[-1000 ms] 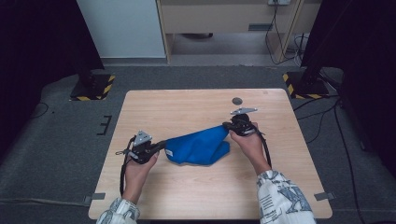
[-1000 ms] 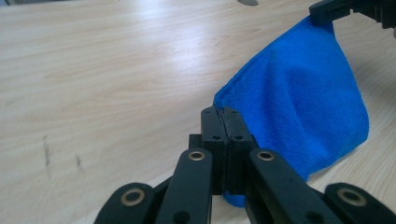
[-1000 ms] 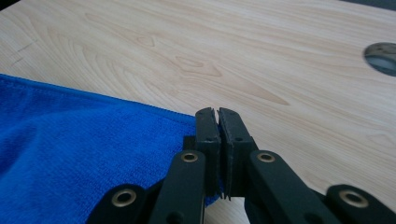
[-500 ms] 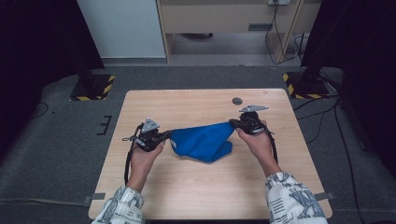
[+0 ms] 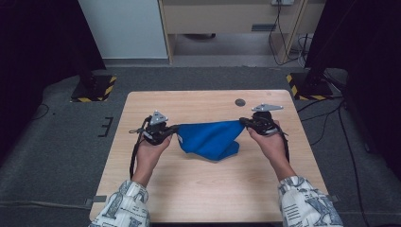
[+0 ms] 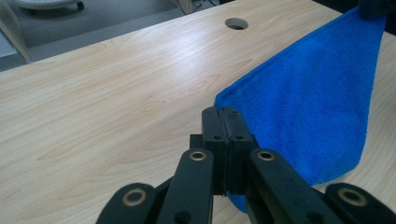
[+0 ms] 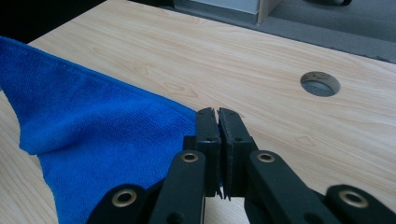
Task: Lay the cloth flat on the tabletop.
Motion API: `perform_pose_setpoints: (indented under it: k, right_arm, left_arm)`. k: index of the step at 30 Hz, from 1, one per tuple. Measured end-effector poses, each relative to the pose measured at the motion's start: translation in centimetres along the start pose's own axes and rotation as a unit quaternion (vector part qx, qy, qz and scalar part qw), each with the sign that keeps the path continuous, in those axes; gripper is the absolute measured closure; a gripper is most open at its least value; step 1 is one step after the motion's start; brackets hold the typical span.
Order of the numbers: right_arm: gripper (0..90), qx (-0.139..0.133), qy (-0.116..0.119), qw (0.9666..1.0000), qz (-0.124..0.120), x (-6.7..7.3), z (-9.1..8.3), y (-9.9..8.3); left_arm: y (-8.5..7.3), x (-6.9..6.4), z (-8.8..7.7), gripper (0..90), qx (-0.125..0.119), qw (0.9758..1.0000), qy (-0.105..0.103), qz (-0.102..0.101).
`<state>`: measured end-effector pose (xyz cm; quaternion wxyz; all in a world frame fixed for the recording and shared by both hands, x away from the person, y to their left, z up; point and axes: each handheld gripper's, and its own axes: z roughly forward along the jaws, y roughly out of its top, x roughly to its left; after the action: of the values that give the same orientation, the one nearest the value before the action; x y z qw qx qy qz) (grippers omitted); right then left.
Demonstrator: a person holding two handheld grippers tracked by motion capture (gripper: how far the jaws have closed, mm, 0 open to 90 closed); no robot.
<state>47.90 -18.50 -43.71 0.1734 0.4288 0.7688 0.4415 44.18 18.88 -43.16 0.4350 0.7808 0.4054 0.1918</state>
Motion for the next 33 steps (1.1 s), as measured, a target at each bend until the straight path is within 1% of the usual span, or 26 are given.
perform_pose_setpoints:
  k: [5, 6, 8, 9, 10, 11, 13, 17, 18, 20, 21, 22, 24, 25, 26, 29, 30, 32, 33]
  right_arm:
    - [87.7, -0.006, -0.004, 1.0, 0.006, -0.6, -0.8, -0.1]
    - [87.7, -0.007, -0.004, 0.9999, 0.007, -0.7, -0.9, -0.1]
    - [87.8, -0.011, -0.004, 0.9999, 0.01, -0.9, -1.1, 0.0]
    - [87.8, -0.012, -0.003, 0.9999, 0.012, -1.0, -1.2, 0.0]
    - [87.7, -0.015, -0.003, 0.9998, 0.011, -1.1, -1.2, 0.0]
    - [87.7, -0.016, -0.003, 0.9997, 0.015, -1.1, -1.3, 0.1]
    - [87.7, -0.021, -0.002, 0.9996, 0.016, -1.2, -1.4, 0.2]
    - [87.7, -0.022, -0.002, 0.9996, 0.018, -1.2, -1.5, 0.3]
    - [87.8, -0.025, -0.001, 0.9995, 0.018, -1.3, -1.6, 0.5]
    - [87.7, -0.026, -0.002, 0.9995, 0.016, -1.3, -1.7, 0.6]
    - [87.7, -0.029, -0.003, 0.9995, 0.014, -1.4, -2.0, 0.8]
    - [87.7, -0.03, -0.003, 0.9994, 0.015, -1.4, -2.2, 0.8]
    - [87.7, -0.032, -0.004, 0.9994, 0.015, -1.5, -2.6, 1.0]
    - [87.7, -0.032, -0.004, 0.9994, 0.015, -1.5, -2.6, 1.0]
    - [87.7, -0.034, -0.007, 0.9993, 0.013, -1.6, -3.0, 1.3]
    - [87.8, -0.038, -0.008, 0.9992, 0.013, -1.7, -3.4, 1.5]
    - [87.8, -0.044, -0.007, 0.999, 0.012, -1.6, -3.9, 1.7]
    - [87.8, -0.046, -0.007, 0.9988, 0.013, -1.6, -4.1, 1.8]
    - [87.7, -0.053, -0.006, 0.9985, 0.011, -1.4, -4.7, 2.1]
  left_arm:
    - [1.0, 0.3, 0.4, 89.6, 0.0, 1.0, -0.001, -0.002]
    - [1.0, 0.3, 0.4, 89.6, 0.0, 1.0, -0.001, -0.002]
    - [1.7, 0.2, 0.5, 89.6, -0.008, 0.9999, -0.008, -0.002]
    - [1.7, 0.2, 0.5, 89.6, -0.008, 0.9999, -0.008, -0.002]
    - [2.2, 0.2, 0.6, 89.6, -0.012, 0.9998, -0.013, -0.004]
    - [2.3, 0.1, 0.7, 89.6, -0.013, 0.9998, -0.012, -0.005]
    - [2.7, 0.0, 0.9, 89.6, -0.012, 0.9999, -0.01, -0.003]
    - [3.1, -0.2, 1.1, 89.6, -0.015, 0.9998, -0.011, -0.003]
    - [3.4, -0.3, 1.2, 89.6, -0.013, 0.9998, -0.012, 0.002]
    - [3.5, -0.3, 1.2, 89.7, -0.013, 0.9998, -0.012, 0.003]
    - [3.8, -0.3, 1.3, 89.6, -0.016, 0.9998, -0.012, 0.006]
    - [3.8, -0.3, 1.3, 89.7, -0.016, 0.9998, -0.012, 0.006]
    - [4.2, -0.2, 1.4, 89.7, -0.024, 0.9996, -0.016, 0.002]
    - [4.2, -0.2, 1.4, 89.6, -0.024, 0.9996, -0.016, 0.002]
    - [4.3, -0.2, 1.4, 89.6, -0.028, 0.9994, -0.019, -0.002]
    - [4.3, -0.3, 1.2, 89.6, -0.038, 0.999, -0.023, -0.011]
    - [4.4, -0.3, 0.9, 89.7, -0.041, 0.9988, -0.024, -0.013]
    - [4.5, -0.4, 0.7, 89.7, -0.044, 0.9986, -0.027, -0.013]
    - [4.7, -0.7, 0.1, 89.7, -0.05, 0.9983, -0.028, -0.01]
